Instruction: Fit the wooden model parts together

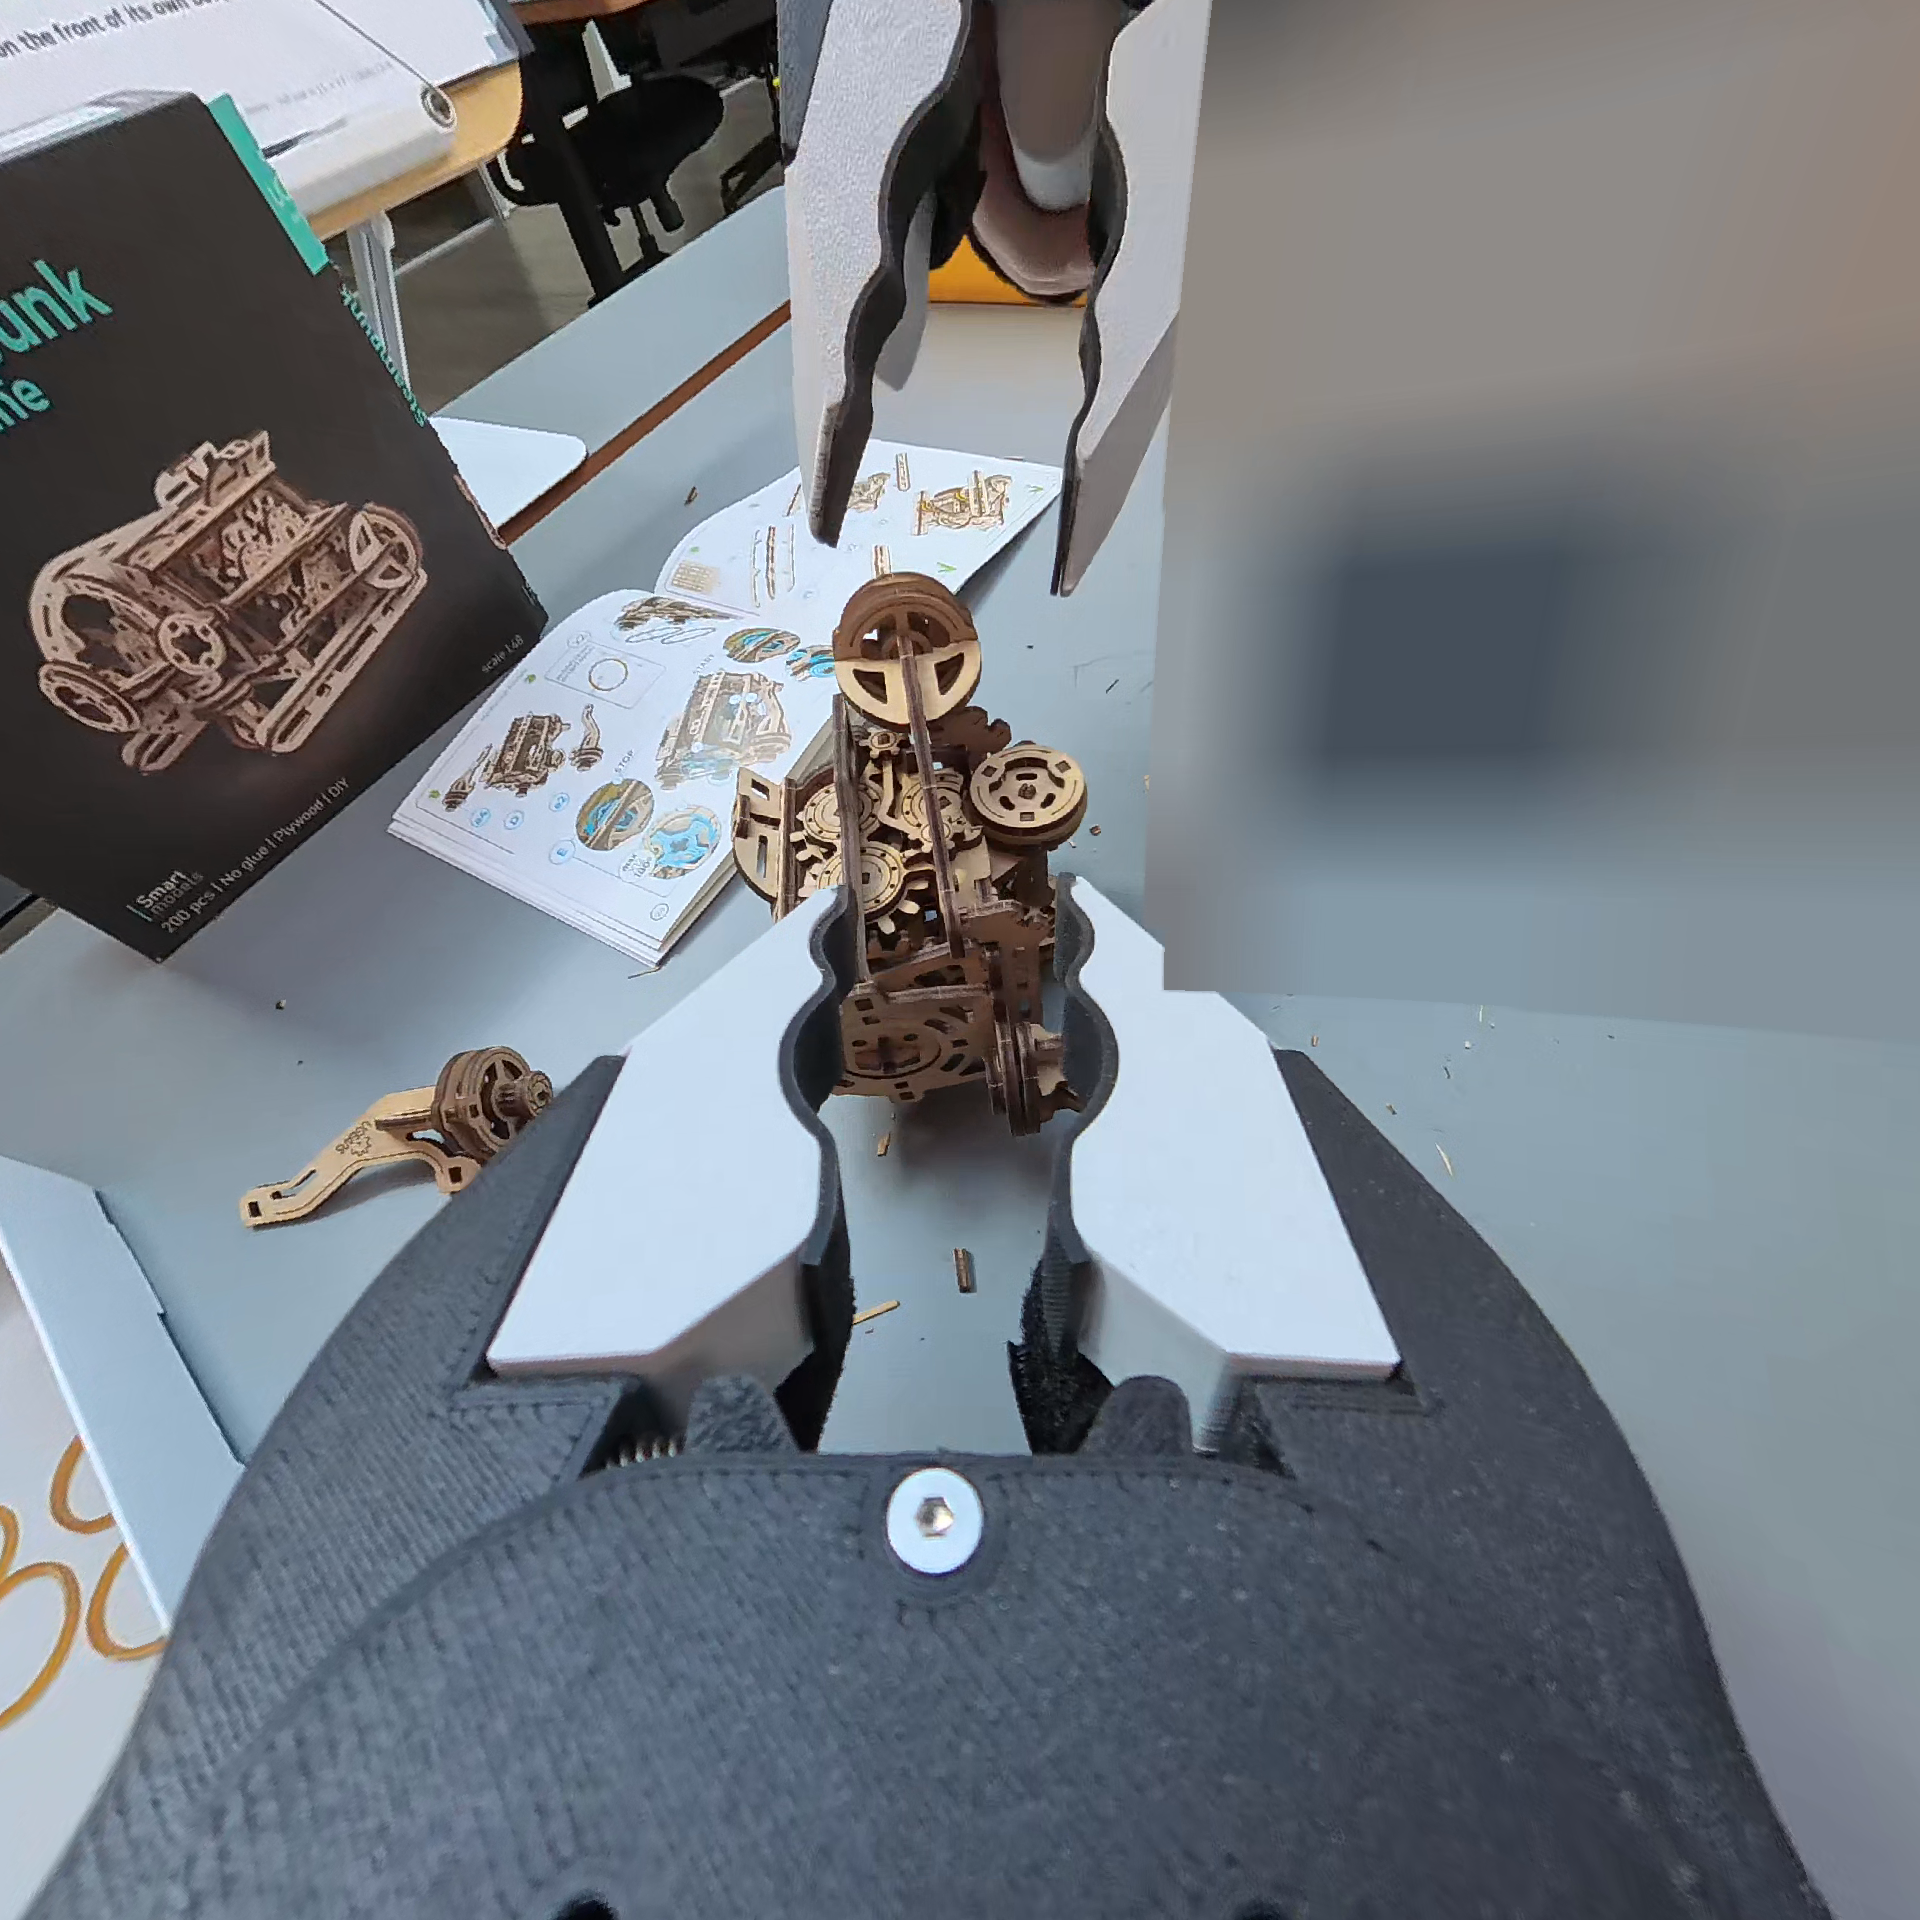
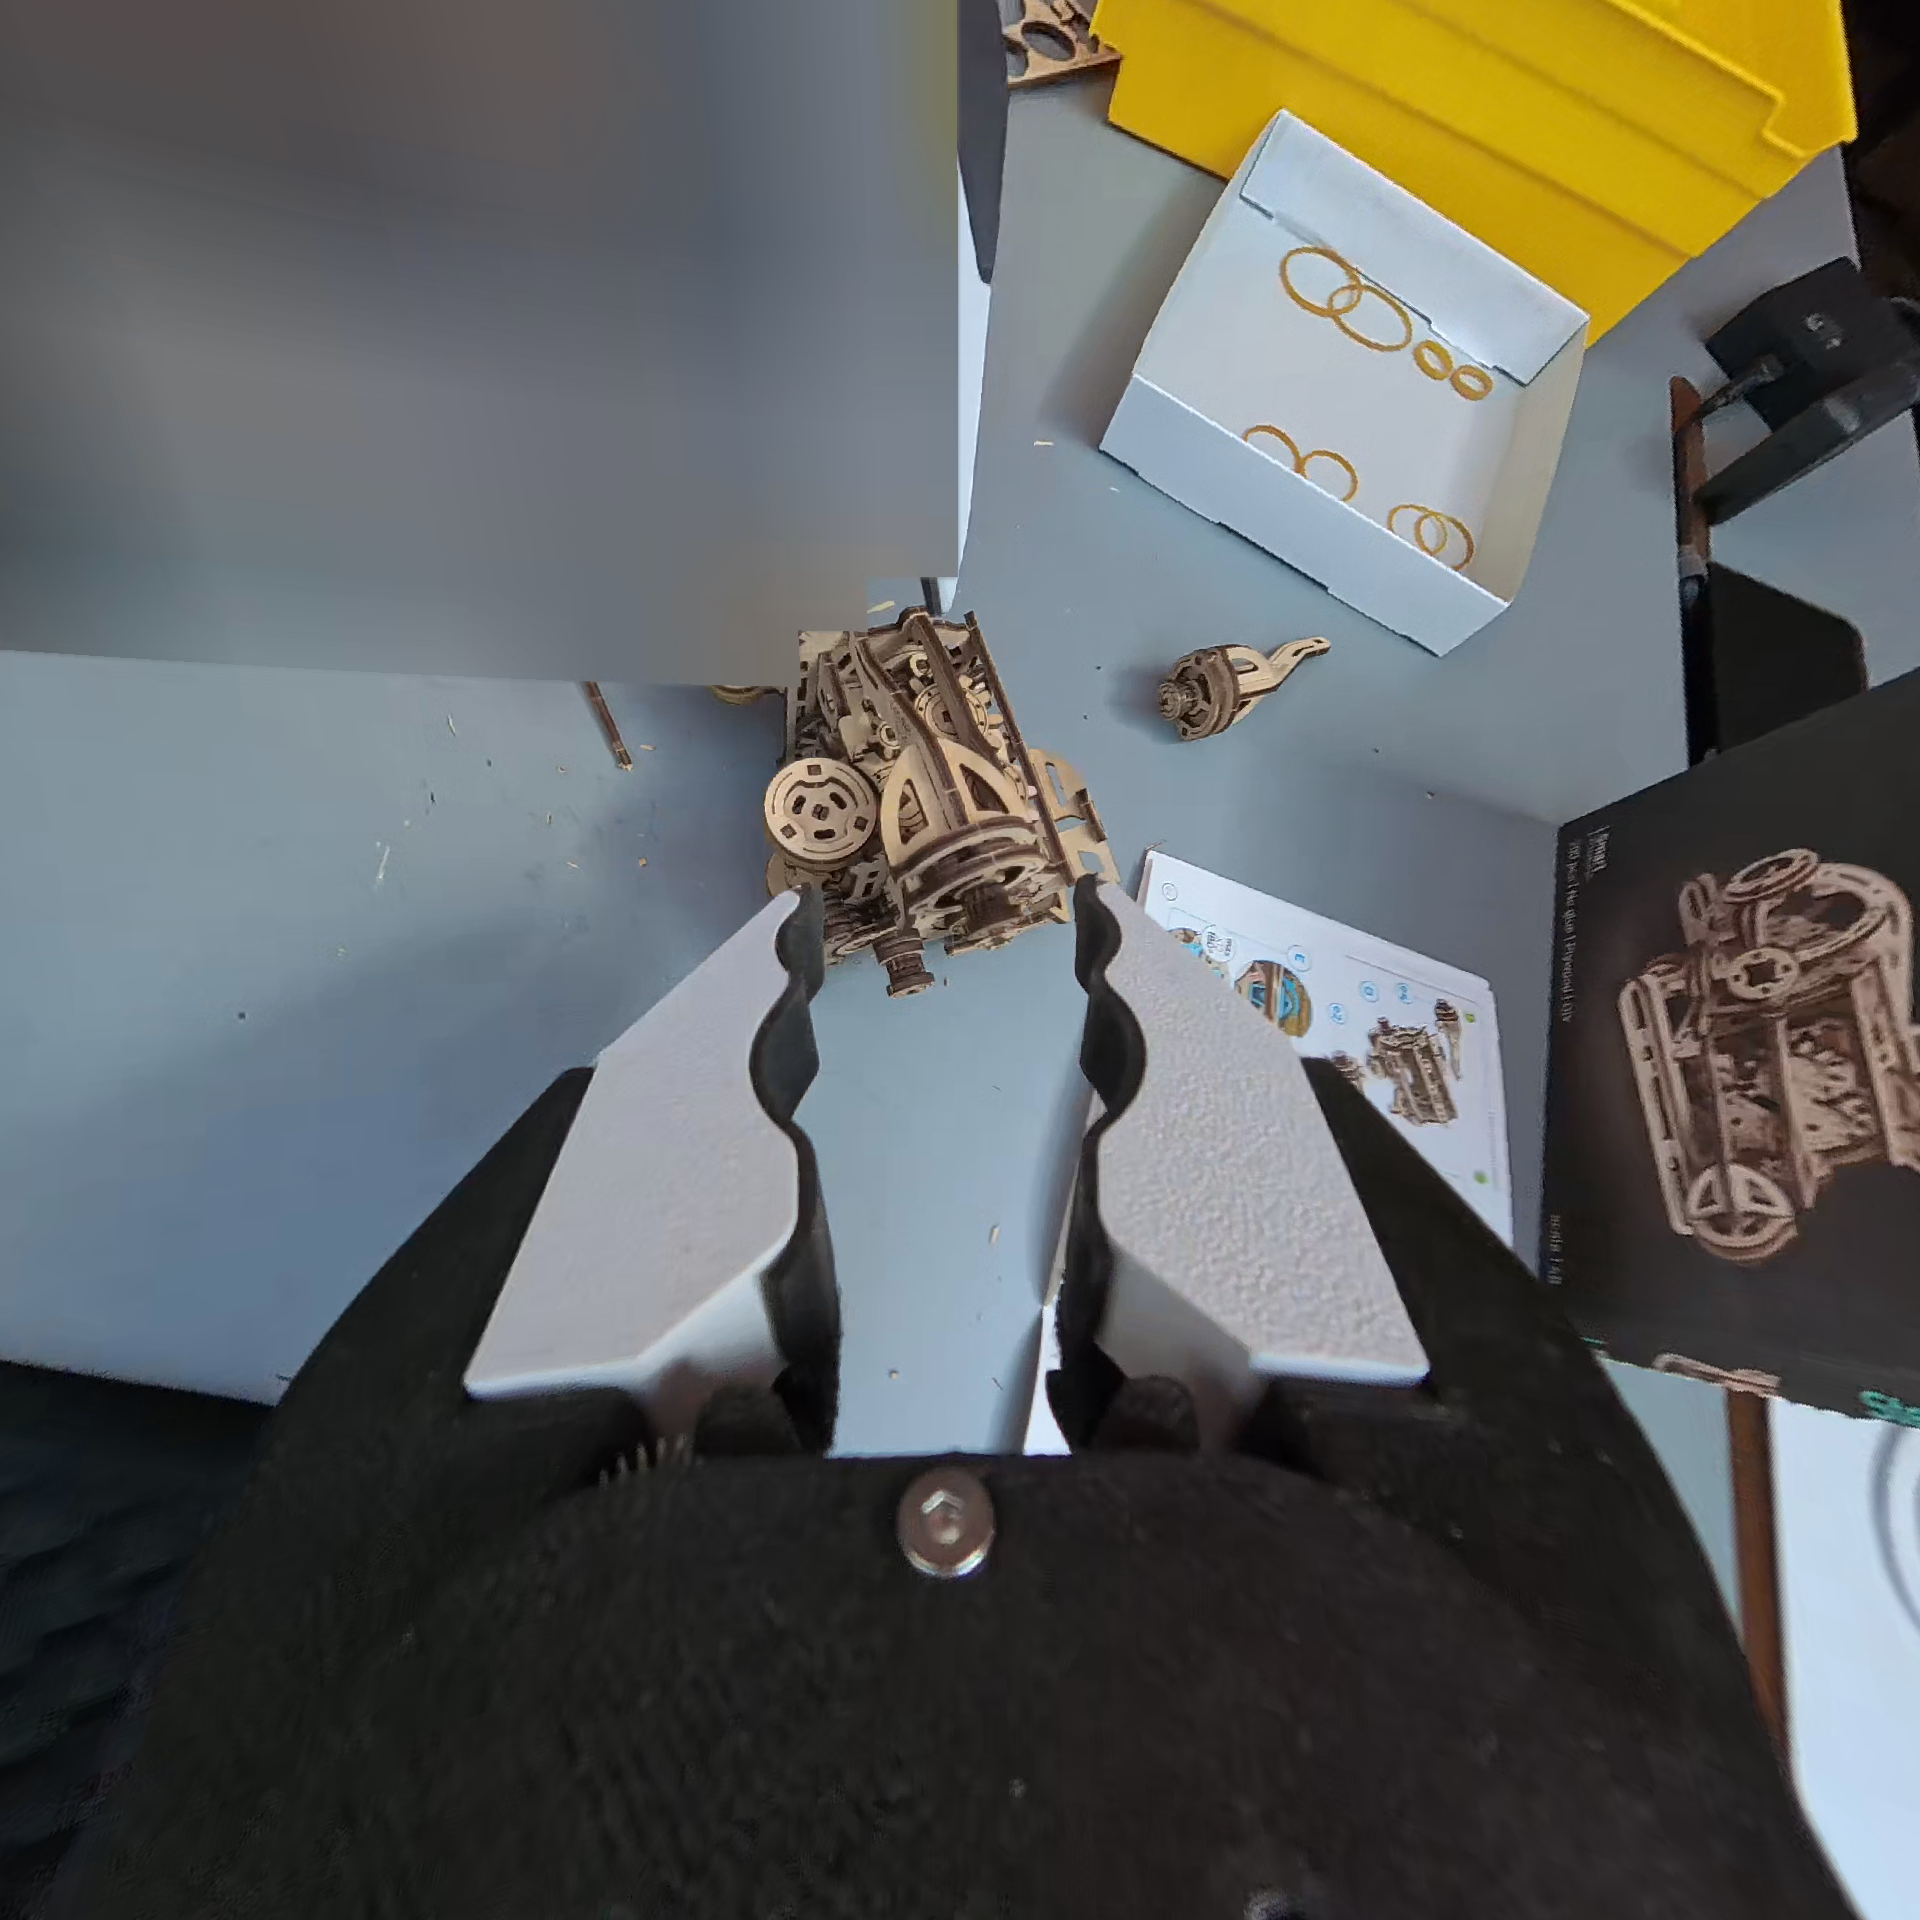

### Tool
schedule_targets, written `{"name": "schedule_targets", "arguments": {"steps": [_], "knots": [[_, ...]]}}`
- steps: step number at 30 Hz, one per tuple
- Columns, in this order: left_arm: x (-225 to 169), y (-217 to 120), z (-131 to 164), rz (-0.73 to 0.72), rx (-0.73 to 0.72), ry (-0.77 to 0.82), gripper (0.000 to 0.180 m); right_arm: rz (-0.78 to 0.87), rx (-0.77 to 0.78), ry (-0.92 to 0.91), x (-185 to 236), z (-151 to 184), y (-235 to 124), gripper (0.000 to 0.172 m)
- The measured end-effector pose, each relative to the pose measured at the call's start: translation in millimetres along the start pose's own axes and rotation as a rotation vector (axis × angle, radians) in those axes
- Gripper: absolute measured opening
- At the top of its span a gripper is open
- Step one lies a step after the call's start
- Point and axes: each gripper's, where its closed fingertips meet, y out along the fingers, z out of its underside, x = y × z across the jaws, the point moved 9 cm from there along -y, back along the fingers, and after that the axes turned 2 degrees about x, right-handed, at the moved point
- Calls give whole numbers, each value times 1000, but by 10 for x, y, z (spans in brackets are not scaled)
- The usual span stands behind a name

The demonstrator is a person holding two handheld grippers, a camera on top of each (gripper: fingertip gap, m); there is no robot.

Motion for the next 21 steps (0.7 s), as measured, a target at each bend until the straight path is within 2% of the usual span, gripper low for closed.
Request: {"name": "schedule_targets", "arguments": {"steps": [7,11,21], "knots": [[-34,97,-12,-35,38,-21,31,-31,-145,158,26,237,47,53],[-53,103,-22,-25,20,-26,15,-38,-186,204,12,341,82,53],[17,94,13,-24,20,-56,12,-105,-304,287,-11,411,213,49]]}}
